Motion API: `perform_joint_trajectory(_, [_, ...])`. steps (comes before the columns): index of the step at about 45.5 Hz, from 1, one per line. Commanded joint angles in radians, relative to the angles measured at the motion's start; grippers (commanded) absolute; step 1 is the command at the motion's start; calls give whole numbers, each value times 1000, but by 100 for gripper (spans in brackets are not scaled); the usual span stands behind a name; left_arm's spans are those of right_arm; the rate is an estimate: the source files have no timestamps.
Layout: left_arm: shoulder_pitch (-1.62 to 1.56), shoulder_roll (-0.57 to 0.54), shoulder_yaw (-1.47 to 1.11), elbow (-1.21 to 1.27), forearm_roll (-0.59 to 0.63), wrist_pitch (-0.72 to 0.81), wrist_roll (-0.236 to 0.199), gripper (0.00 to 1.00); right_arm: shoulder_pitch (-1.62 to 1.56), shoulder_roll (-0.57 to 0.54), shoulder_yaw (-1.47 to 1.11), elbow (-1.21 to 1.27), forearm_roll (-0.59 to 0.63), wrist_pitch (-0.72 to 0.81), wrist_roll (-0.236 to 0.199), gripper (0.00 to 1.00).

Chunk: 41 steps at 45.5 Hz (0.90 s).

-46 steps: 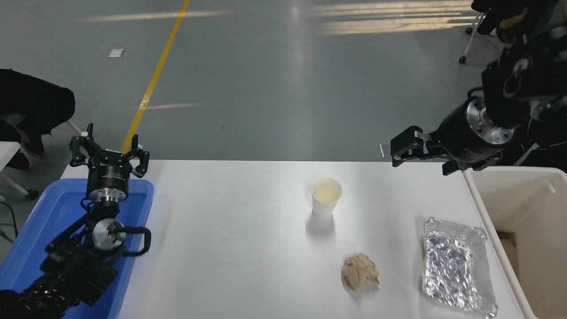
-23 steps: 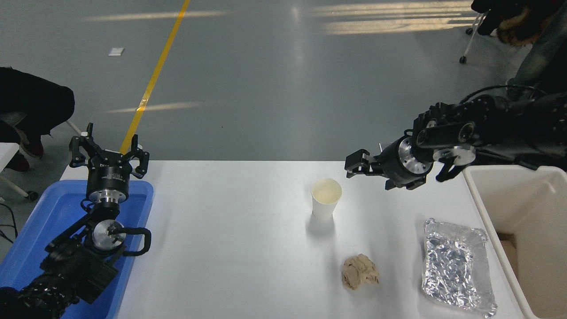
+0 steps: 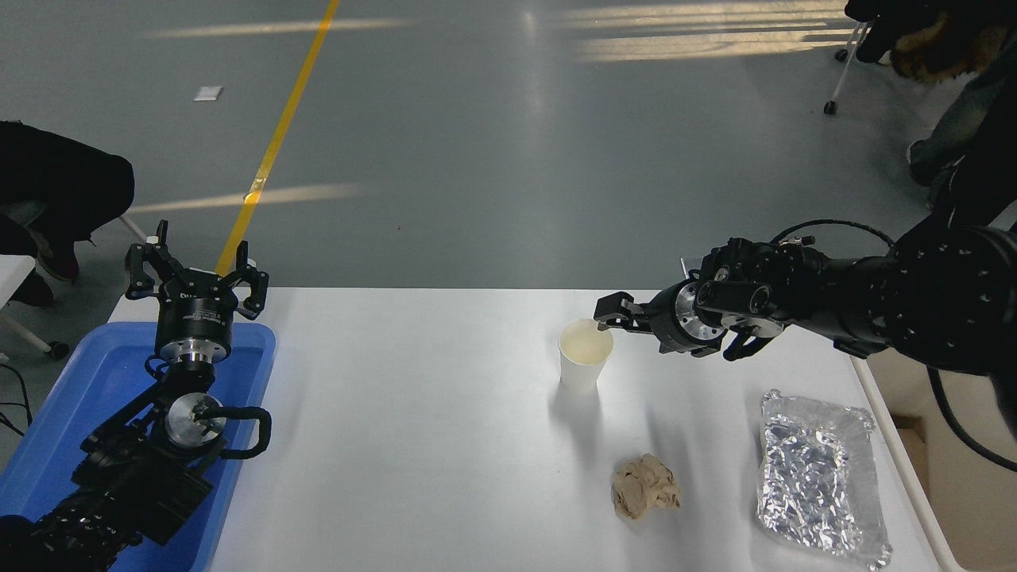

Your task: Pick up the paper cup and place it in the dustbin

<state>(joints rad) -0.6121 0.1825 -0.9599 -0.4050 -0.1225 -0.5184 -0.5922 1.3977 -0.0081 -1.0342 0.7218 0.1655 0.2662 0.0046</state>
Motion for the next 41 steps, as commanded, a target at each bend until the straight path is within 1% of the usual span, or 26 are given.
perform_joint_trajectory(1, [0, 0, 0, 0, 0, 0, 0, 99, -72, 8, 0, -70, -6, -4, 0, 100])
perform_joint_trajectory(12, [0, 0, 1, 0, 0, 0, 0, 99, -138, 8, 2, -136, -6, -19, -2, 100])
perform_joint_trajectory(33, [0, 0, 0, 0, 0, 0, 0, 99, -157, 8, 26, -136, 5, -22, -2, 100])
perform_joint_trajectory(39, [0, 0, 0, 0, 0, 0, -1, 99, -164, 8, 72, -134, 3, -34, -3, 91])
perform_joint_trajectory(41, [0, 0, 0, 0, 0, 0, 0, 99, -167, 8, 75, -130, 3, -42, -3, 82])
